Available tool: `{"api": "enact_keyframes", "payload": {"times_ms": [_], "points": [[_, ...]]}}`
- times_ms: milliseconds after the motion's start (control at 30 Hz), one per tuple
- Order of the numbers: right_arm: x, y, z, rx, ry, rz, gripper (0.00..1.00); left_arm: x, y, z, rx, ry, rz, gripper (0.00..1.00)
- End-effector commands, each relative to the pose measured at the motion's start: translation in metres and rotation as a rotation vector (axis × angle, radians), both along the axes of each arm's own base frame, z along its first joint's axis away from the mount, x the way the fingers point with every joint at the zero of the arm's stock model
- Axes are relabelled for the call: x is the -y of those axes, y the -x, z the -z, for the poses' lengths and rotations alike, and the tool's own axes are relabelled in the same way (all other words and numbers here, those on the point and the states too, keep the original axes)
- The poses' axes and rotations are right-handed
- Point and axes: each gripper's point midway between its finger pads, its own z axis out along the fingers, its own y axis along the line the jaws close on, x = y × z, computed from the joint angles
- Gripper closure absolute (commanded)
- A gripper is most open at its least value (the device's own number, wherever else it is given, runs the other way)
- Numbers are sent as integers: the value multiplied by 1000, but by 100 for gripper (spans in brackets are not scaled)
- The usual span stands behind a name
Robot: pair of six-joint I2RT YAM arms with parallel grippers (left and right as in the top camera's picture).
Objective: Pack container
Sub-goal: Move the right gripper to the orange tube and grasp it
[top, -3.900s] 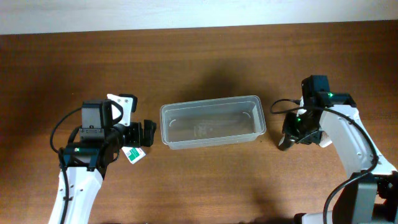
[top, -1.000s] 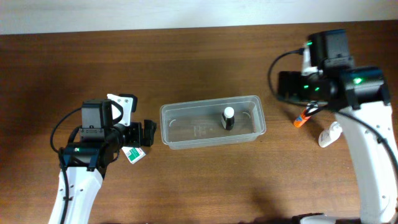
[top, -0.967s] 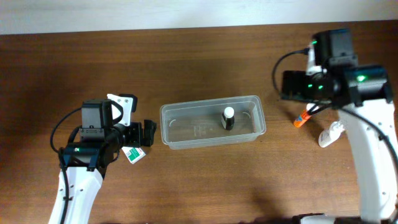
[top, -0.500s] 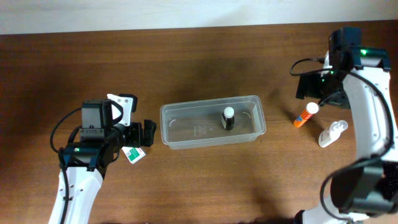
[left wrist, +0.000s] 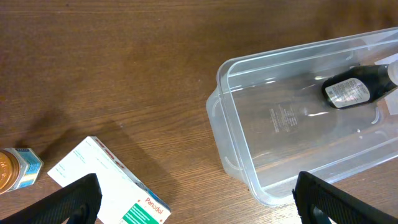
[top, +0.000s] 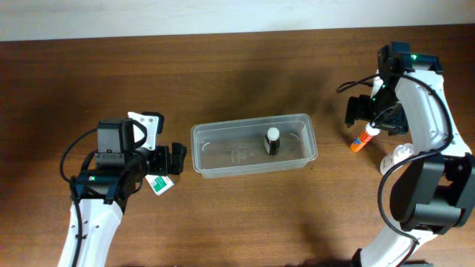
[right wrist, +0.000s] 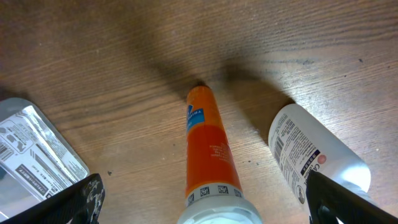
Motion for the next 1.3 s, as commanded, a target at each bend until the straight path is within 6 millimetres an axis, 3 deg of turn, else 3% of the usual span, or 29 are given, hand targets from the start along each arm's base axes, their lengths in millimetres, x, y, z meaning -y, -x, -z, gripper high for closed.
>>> {"api": "enact_keyframes", "payload": {"times_ms": [0, 233, 400, 633, 900, 1167, 1267], "points": [[0, 5, 10, -21, -10, 2, 4, 3, -4, -11, 27, 12, 8, 0], [0, 4, 15, -16, -9, 2, 11, 3, -4, -11, 27, 12, 8, 0], [0, 4, 16, -17, -8, 15, 21, 3, -4, -11, 27, 12, 8, 1], [0, 5, 16, -19, -8, 25, 25, 3, -4, -11, 27, 12, 8, 0], [0, 6, 15, -22, -8, 26, 41, 3, -3, -10, 23, 12, 8, 0], [0, 7, 15, -26, -9, 26, 48, 3, -3, -10, 19, 12, 8, 0], [0, 7, 15, -28, -10, 26, 56, 3, -3, -10, 19, 12, 8, 0]]}}
